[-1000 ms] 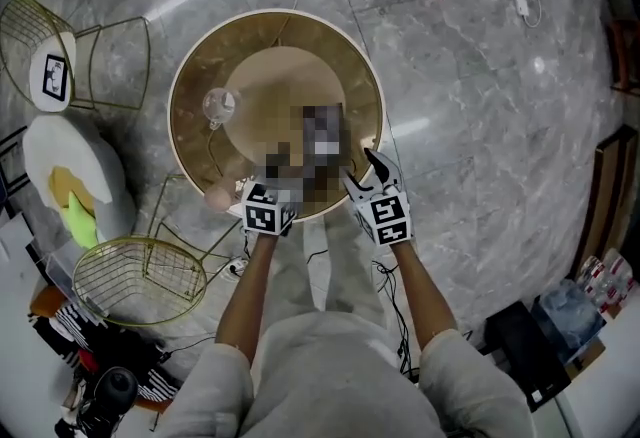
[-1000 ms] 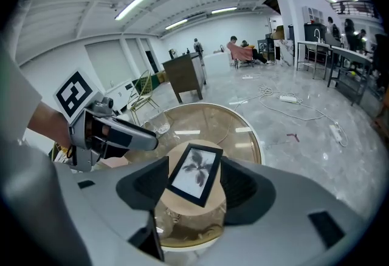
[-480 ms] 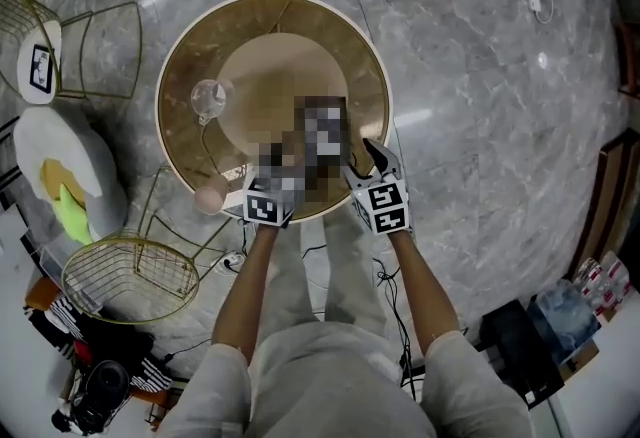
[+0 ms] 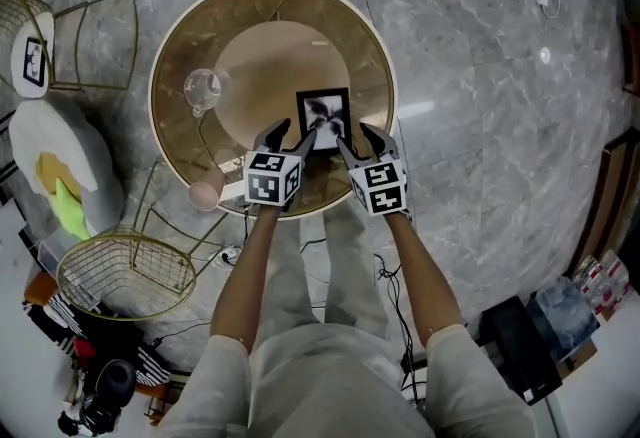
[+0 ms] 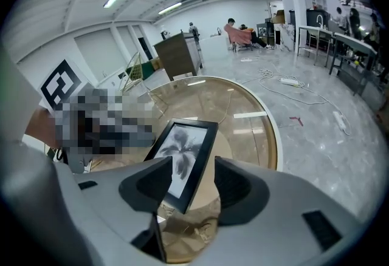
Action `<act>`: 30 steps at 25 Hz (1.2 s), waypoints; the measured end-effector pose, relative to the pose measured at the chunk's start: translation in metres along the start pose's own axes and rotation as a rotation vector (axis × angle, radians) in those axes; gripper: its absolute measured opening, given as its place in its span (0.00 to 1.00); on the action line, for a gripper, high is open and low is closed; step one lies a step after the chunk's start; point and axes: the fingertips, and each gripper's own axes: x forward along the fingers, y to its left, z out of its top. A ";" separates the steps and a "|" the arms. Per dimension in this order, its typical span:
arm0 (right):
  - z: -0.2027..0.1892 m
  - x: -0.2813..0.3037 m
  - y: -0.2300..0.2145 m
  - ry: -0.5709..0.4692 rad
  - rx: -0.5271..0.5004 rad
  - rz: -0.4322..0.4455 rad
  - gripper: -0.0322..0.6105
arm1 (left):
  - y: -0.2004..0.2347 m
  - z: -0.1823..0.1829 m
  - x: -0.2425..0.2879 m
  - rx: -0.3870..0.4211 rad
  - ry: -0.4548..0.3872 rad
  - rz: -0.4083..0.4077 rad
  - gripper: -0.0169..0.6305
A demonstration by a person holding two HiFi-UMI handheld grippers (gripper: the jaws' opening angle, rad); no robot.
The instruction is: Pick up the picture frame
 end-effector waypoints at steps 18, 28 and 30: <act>-0.004 0.019 -0.001 0.005 0.022 -0.026 0.29 | 0.008 -0.003 0.021 0.020 -0.016 0.025 0.26; -0.014 0.021 -0.004 0.012 0.043 -0.056 0.19 | 0.010 -0.006 0.021 0.018 -0.042 0.035 0.18; -0.013 0.021 -0.003 0.013 0.055 -0.062 0.19 | 0.010 -0.006 0.020 0.009 -0.046 0.043 0.18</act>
